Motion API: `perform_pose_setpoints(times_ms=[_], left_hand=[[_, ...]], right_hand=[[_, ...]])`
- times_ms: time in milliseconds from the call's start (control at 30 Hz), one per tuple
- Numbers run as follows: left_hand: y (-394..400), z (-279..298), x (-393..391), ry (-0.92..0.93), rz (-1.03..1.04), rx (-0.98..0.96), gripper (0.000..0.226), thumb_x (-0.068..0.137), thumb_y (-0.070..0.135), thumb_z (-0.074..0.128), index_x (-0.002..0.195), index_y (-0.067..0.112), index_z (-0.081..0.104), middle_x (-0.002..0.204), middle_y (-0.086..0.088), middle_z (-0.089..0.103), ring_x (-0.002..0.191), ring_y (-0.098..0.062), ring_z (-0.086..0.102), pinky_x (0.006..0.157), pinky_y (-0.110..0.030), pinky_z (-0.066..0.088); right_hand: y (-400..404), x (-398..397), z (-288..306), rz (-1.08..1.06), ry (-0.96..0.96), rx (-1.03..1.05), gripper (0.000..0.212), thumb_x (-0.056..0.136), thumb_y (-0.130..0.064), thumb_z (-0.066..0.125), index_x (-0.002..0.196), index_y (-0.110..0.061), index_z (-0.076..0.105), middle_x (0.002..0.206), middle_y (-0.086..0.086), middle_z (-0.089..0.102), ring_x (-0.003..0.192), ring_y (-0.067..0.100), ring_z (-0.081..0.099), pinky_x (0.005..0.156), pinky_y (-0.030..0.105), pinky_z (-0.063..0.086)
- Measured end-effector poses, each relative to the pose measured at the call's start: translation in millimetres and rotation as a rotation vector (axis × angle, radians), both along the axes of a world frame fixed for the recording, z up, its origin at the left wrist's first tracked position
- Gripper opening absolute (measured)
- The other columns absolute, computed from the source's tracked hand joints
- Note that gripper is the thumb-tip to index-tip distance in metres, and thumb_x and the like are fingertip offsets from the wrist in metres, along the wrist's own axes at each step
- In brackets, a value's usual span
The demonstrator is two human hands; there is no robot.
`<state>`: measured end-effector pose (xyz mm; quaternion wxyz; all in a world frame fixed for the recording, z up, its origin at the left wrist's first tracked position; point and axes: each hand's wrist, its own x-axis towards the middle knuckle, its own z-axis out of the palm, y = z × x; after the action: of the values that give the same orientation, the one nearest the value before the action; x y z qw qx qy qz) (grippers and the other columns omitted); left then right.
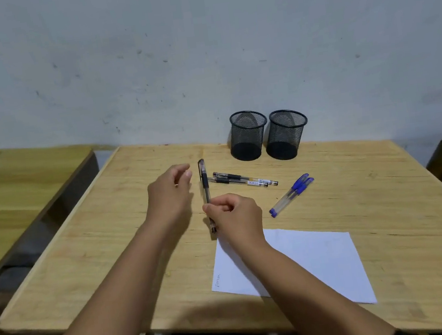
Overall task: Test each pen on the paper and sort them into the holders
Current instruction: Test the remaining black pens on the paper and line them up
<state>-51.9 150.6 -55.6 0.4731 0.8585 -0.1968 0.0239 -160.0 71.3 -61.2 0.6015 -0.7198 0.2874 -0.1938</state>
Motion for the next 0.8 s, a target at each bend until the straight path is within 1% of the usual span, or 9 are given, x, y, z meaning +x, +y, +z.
perform_pose_setpoints(times_ms=[33,100,133,167,267,367,467,667,800], left_hand=[[4.1,-8.7,0.3,-0.028,0.034,0.082,0.029,0.093,0.023,0.048,0.119,0.016,0.059,0.119,-0.005,0.064,0.107,-0.017,0.057,0.085,-0.018,0.035],[11.3,-27.0,2.2,-0.082,0.034,0.251,0.031,0.093,0.02,0.047,0.12,0.01,0.058,0.126,-0.012,0.058,0.117,-0.026,0.05,0.096,-0.026,0.034],[14.1,-35.9,3.3,-0.105,0.022,0.321,0.032,0.092,0.02,0.048,0.12,0.008,0.058,0.129,-0.014,0.056,0.121,-0.029,0.046,0.1,-0.03,0.033],[16.0,-44.7,4.9,-0.114,0.015,0.373,0.034,0.092,0.022,0.048,0.122,0.008,0.056,0.132,-0.014,0.053,0.124,-0.029,0.043,0.104,-0.032,0.03],[17.5,-58.9,3.6,-0.134,0.034,0.431,0.041,0.093,0.027,0.044,0.13,0.011,0.049,0.141,-0.012,0.044,0.134,-0.026,0.033,0.112,-0.035,0.024],[17.0,-61.8,2.6,-0.167,0.035,0.425,0.042,0.094,0.028,0.041,0.132,0.012,0.047,0.143,-0.01,0.043,0.135,-0.024,0.032,0.113,-0.035,0.022],[18.5,-62.2,3.4,-0.177,0.027,0.427,0.042,0.094,0.029,0.041,0.133,0.013,0.046,0.144,-0.009,0.042,0.136,-0.023,0.031,0.114,-0.033,0.02],[19.2,-63.5,3.1,-0.191,0.03,0.414,0.042,0.095,0.029,0.041,0.133,0.013,0.047,0.143,-0.009,0.043,0.136,-0.023,0.031,0.113,-0.033,0.02],[18.4,-63.9,2.3,-0.181,0.03,0.407,0.042,0.095,0.029,0.04,0.133,0.014,0.046,0.144,-0.008,0.042,0.137,-0.022,0.03,0.113,-0.034,0.019]], right_hand=[[1.9,5.1,-2.4,-0.017,0.023,-0.044,0.019,0.08,-0.018,0.07,0.096,-0.009,0.072,0.056,-0.007,0.058,0.057,0.004,0.058,0.055,0.011,0.043],[5.6,13.1,-4.8,-0.04,0.062,-0.124,0.025,0.082,-0.019,0.067,0.105,-0.01,0.07,0.062,-0.004,0.061,0.07,0.011,0.061,0.067,0.018,0.045],[6.7,16.2,-5.5,-0.048,0.078,-0.155,0.028,0.082,-0.018,0.064,0.109,-0.01,0.069,0.069,-0.001,0.065,0.075,0.013,0.06,0.072,0.019,0.045],[7.2,18.9,-6.1,-0.053,0.09,-0.184,0.029,0.083,-0.016,0.062,0.111,-0.01,0.068,0.078,0.003,0.069,0.077,0.012,0.058,0.073,0.017,0.041],[7.1,25.6,-8.3,-0.045,0.133,-0.263,0.03,0.085,-0.013,0.058,0.113,-0.006,0.067,0.103,0.009,0.072,0.091,0.015,0.06,0.066,0.008,0.029],[8.2,31.2,-15.6,-0.016,0.2,-0.342,0.035,0.085,-0.016,0.058,0.118,-0.008,0.065,0.112,0.008,0.07,0.108,0.019,0.06,0.076,0.011,0.032],[7.8,32.1,-19.4,0.007,0.227,-0.401,0.034,0.084,-0.015,0.057,0.117,-0.008,0.066,0.113,0.007,0.07,0.107,0.019,0.061,0.078,0.014,0.034],[5.5,34.4,-20.1,0.02,0.219,-0.43,0.03,0.083,-0.014,0.059,0.11,-0.008,0.07,0.099,0.011,0.073,0.096,0.024,0.064,0.084,0.025,0.045],[3.3,36.3,-23.2,0.016,0.212,-0.402,0.03,0.083,-0.018,0.062,0.109,-0.006,0.07,0.097,0.012,0.073,0.095,0.023,0.065,0.082,0.023,0.043]])
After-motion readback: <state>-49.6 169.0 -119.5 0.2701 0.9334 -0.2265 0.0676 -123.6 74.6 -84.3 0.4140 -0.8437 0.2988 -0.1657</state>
